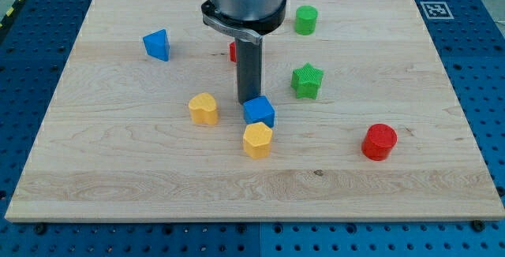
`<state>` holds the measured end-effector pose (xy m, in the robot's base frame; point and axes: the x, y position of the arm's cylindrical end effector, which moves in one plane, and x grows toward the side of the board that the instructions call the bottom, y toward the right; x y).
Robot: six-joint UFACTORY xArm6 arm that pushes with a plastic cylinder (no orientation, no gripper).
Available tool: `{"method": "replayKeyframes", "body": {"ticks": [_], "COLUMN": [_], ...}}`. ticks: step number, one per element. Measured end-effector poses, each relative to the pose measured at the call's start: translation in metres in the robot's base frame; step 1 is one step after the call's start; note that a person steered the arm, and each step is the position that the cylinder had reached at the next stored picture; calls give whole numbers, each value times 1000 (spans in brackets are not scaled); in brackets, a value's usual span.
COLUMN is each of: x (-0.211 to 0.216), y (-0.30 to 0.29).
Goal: Place the yellow heart vertically below the red star
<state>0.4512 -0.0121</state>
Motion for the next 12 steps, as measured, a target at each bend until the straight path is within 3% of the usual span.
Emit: {"method": "replayKeyframes", "body": {"ticks": [1,2,3,4,5,6,7,9,12], "x": [-17,-3,-29,-62,-47,8,22,7,43], "y": [-15,-15,-34,-91,-152,-159,-130,-103,-61]}}
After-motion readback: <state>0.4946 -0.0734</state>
